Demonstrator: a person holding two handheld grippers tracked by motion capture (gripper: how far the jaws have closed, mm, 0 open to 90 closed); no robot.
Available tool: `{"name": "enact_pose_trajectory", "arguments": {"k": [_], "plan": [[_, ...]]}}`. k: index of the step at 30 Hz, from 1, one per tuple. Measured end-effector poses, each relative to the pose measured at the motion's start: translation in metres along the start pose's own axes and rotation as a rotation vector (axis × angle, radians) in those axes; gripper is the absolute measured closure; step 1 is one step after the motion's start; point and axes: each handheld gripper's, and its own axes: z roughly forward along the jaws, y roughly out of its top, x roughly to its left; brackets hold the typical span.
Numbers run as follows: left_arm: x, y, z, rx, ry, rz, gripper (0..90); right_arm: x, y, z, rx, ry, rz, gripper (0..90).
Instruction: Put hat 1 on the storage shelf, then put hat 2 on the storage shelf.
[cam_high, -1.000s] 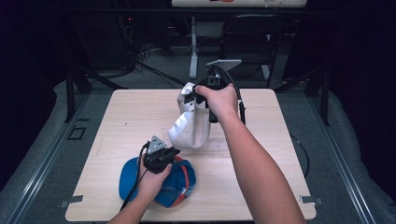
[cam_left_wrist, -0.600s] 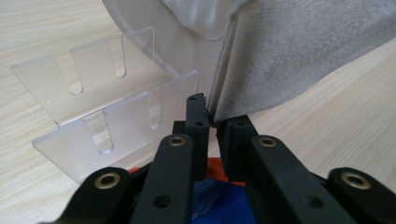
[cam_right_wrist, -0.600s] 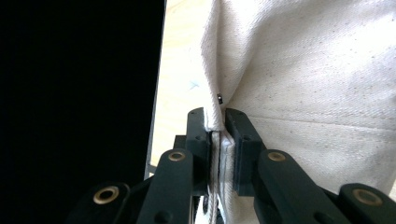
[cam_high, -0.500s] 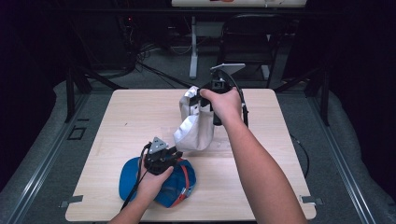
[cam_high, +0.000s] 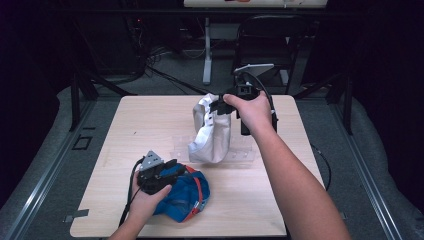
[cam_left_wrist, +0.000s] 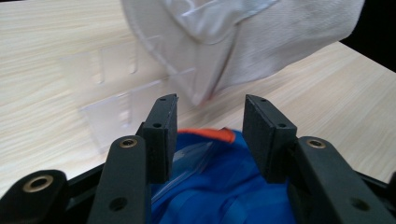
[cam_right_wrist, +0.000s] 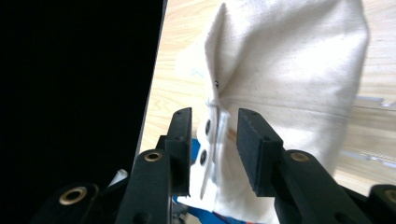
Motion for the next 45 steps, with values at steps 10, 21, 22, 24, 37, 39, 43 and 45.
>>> {"name": "enact_pose_trajectory", "arguments": {"k": [10,21,22,24,37,39,43,45], "plan": [[0.029,-0.01,-0.026,0.009,0.062,-0.069,52.2,-0.009,-0.017,-0.017,-0.008,-0.02,-0.064,65.4],[0.045,-0.028,-0.044,0.036,0.119,-0.064,51.0,-0.044,-0.055,-0.031,-0.014,0.002,-0.077,65.5],[0.046,-0.029,-0.044,0.035,0.123,-0.068,51.2,-0.05,-0.062,-0.032,-0.016,0.003,-0.078,65.5],[0.05,-0.031,-0.046,0.034,0.144,-0.069,51.3,-0.061,-0.072,-0.032,-0.021,-0.015,-0.084,65.4],[0.06,-0.037,-0.049,0.047,0.174,-0.075,53.1,-0.105,-0.126,0.012,0.022,-0.043,-0.132,65.5],[0.061,-0.037,-0.05,0.051,0.179,-0.07,53.0,-0.107,-0.128,0.016,0.033,-0.046,-0.139,65.5],[0.064,-0.038,-0.051,0.057,0.19,-0.079,51.7,-0.114,-0.14,0.033,0.05,-0.049,-0.152,65.5],[0.064,-0.039,-0.05,0.058,0.193,-0.082,51.4,-0.115,-0.142,0.036,0.048,-0.047,-0.149,65.5]]}}
